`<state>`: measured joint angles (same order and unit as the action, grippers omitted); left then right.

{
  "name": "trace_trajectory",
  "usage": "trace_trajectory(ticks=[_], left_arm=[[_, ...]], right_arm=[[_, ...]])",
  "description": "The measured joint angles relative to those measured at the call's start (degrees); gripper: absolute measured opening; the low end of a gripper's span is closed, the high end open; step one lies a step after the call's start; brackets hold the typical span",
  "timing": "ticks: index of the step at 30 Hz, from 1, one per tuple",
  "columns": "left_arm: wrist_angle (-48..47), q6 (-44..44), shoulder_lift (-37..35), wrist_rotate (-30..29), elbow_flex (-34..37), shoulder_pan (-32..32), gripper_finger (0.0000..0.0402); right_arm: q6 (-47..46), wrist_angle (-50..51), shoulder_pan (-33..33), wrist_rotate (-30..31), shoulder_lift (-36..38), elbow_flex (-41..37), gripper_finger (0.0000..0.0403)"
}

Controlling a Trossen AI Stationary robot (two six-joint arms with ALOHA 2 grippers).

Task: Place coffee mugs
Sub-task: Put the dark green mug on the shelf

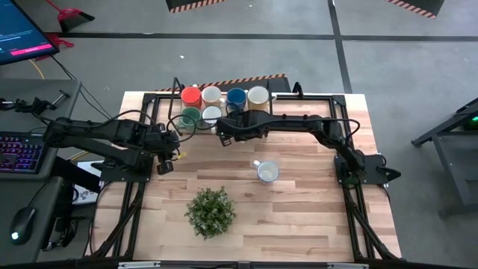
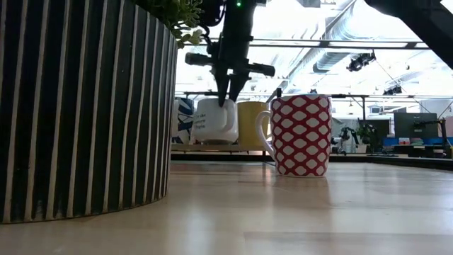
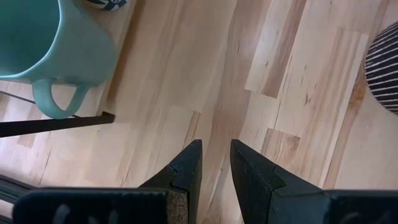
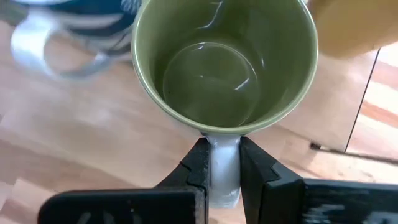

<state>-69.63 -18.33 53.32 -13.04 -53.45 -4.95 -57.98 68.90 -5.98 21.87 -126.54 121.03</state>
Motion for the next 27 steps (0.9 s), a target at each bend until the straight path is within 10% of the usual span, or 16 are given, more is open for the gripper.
trace_trajectory(ticks=[27], left_arm=[[0.0, 0.5, 0.0, 0.0, 0.0, 0.0, 0.0074]], right_arm=[[5.5, -3.6, -2.8, -1.2, -0.1, 0.0, 0.0029]])
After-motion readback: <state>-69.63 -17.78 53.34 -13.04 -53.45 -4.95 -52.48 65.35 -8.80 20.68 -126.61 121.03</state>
